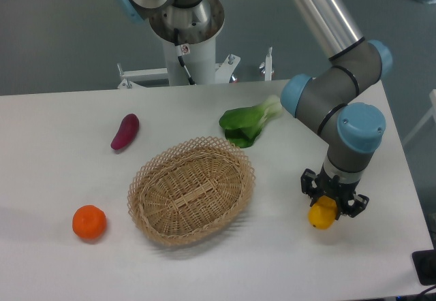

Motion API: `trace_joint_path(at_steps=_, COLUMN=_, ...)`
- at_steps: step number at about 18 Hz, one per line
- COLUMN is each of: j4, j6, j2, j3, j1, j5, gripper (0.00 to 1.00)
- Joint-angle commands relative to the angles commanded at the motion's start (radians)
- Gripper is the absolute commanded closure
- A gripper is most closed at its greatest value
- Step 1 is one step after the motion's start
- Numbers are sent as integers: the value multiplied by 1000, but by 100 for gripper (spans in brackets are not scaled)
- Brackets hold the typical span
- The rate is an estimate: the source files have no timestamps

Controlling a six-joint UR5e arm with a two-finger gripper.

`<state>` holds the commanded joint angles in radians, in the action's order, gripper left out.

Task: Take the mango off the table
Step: 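Close the gripper fingers around the yellow mango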

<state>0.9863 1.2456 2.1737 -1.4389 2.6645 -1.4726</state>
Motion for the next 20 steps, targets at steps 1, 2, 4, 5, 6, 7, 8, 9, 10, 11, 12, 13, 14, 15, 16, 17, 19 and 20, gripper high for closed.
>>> trace_joint_path(at_steps=1, j4=0, j6=0, j2=0, j3=0, j1=0, j5=0, gripper=40)
trace_joint_path(at_steps=2, j4=0, j6=0, j2=0, j3=0, j1=0, j5=0, gripper=40)
trace_joint_path(at_steps=4, j4=0, j6=0, j2=0, j3=0, j1=0, j5=0, gripper=40)
trace_joint_path(at_steps=5, j4=0, j6=0, j2=2, j3=-2, j1=0, j5=0, gripper=40)
trace_joint_path(at_steps=6, j4=0, j6=0, j2=0, j3=0, j1=0, j5=0, gripper=40)
trace_joint_path(at_steps=7, j4=0, j6=0, j2=0, j3=-2, j1=0, j5=0, gripper=40)
trace_joint_path(at_steps=8, j4=0, j6=0, j2=0, j3=-2, j1=0, j5=0, gripper=40)
trace_joint_path(at_steps=9, j4=0, j6=0, j2=2, j3=-2, j1=0, j5=0, gripper=40)
trace_joint_path(at_steps=10, j4=0, j6=0, j2=2, j3=-2, j1=-2, j5=0, gripper=40)
trace_joint_path(at_steps=11, j4=0, j6=0, j2=0, j3=0, j1=0, j5=0, gripper=40)
trace_joint_path(at_steps=12, j4=0, j6=-2, j2=2, j3=-2, j1=0, j5=0, gripper=40)
trace_joint_path(at_steps=13, j4=0, j6=0, j2=0, j3=-2, j1=0, j5=0, gripper=40)
trace_joint_path(at_steps=14, j4=0, j6=0, j2=0, j3=-2, j1=0, j5=0, gripper=40)
trace_joint_path(at_steps=15, j4=0, j6=0, j2=0, j3=-2, j1=0, j5=0, gripper=40)
trace_joint_path(at_steps=16, j4=0, j6=0, j2=0, j3=-2, j1=0, j5=0, gripper=40)
trace_joint_path(at_steps=17, j4=0, j6=0, j2=0, j3=-2, j1=0, j5=0, gripper=40)
trace_joint_path(at_steps=19, j4=0, j6=-3, j2=0, j3=0, j1=0, j5=2, gripper=40)
trace_joint_path(at_steps=20, j4=0, j6=-14, j2=-2, j3=0, j1=0, j5=3, gripper=40)
